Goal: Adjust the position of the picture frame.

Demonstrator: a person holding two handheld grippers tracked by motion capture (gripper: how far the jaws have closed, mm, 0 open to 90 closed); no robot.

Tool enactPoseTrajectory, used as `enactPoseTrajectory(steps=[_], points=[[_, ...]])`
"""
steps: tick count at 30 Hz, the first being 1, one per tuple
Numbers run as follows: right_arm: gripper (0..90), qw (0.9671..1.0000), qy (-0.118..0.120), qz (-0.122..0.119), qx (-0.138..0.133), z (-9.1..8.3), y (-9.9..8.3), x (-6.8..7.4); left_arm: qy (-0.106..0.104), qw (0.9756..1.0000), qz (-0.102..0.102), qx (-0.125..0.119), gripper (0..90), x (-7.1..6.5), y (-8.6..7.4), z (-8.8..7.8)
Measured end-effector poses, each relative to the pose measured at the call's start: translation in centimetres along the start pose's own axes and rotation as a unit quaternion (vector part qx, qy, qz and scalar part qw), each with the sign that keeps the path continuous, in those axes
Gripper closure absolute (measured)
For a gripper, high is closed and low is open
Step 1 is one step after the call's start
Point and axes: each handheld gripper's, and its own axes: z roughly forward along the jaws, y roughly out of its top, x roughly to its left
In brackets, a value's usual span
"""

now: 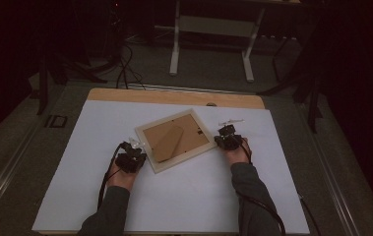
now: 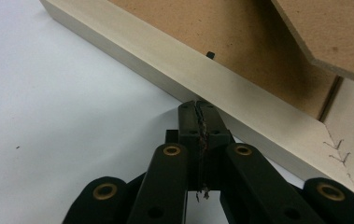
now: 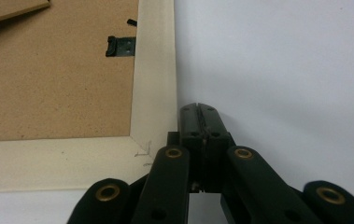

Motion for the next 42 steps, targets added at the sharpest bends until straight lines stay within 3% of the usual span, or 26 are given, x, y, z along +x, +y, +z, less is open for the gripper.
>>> enactPoseTrajectory(steps=[11,17,28,32,42], points=[[90.0,0.9999,0.009,0.007,0.003,-0.6,-0.7,0.3,-0.008,0.9999,-0.012,-0.003,90.0,0.5,0.0,0.1],[90.0,0.9999,-0.003,0.010,0.000,-1.2,-1.5,0.9,-0.012,0.9999,-0.008,0.001,90.0,0.6,0.1,0.1],[90.0,0.9998,0.005,0.016,-0.008,-2.3,-3.0,1.2,-0.011,0.9999,-0.010,-0.001,90.0,0.6,0.2,0.2],[90.0,0.9997,0.010,0.017,-0.011,-2.6,-3.4,1.3,-0.020,0.9997,-0.010,-0.002,90.0,0.9,0.2,0.2],[90.0,0.9998,0.013,0.010,-0.011,-3.3,-4.3,1.4,-0.012,0.9999,-0.007,0.000,90.0,0.8,0.6,0.5]])
